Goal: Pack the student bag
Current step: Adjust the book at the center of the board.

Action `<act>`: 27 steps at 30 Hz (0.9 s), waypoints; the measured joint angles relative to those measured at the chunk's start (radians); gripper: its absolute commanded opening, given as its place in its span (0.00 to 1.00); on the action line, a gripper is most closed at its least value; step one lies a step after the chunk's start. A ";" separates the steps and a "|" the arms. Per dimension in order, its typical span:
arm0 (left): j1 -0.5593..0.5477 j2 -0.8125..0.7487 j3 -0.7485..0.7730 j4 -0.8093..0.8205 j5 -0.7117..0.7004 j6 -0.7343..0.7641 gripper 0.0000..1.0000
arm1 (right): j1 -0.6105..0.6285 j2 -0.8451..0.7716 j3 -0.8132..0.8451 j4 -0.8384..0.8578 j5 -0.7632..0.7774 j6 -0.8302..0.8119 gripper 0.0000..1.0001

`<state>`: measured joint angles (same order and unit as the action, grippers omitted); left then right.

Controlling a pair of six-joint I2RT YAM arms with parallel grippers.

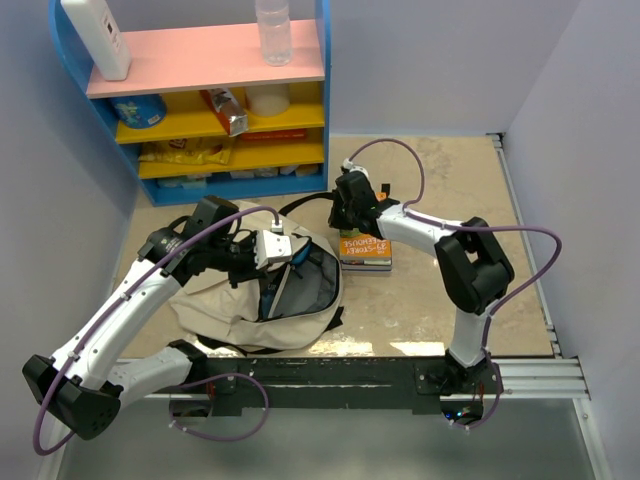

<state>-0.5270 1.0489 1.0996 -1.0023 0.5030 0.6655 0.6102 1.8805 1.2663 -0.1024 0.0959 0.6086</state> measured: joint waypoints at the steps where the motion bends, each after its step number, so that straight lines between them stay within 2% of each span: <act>1: 0.000 0.000 0.000 0.000 0.000 0.000 0.00 | -0.001 0.003 0.000 -0.010 0.004 0.000 0.00; 16: 0.000 -0.010 0.000 0.000 0.000 0.000 0.00 | -0.045 -0.011 -0.037 -0.015 0.033 0.008 0.00; 18: 0.000 -0.011 0.000 0.000 0.000 0.000 0.00 | -0.057 -0.027 -0.061 -0.006 0.033 0.012 0.06; 21: 0.000 -0.011 0.000 0.000 0.000 0.000 0.00 | -0.070 -0.055 -0.089 0.001 0.013 0.010 0.22; 22: 0.000 -0.011 0.000 0.000 0.000 0.000 0.00 | -0.072 -0.061 -0.092 0.003 0.000 0.008 0.34; 24: 0.000 -0.011 0.000 0.000 0.000 0.000 0.00 | -0.075 -0.069 -0.092 0.013 -0.046 0.002 0.45; 27: 0.000 -0.011 0.000 0.000 0.000 0.000 0.00 | -0.076 -0.082 -0.083 0.021 -0.124 -0.003 0.55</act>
<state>-0.5270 1.0374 1.0992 -1.0027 0.5026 0.6655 0.5346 1.7981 1.1831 -0.0818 -0.0284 0.6052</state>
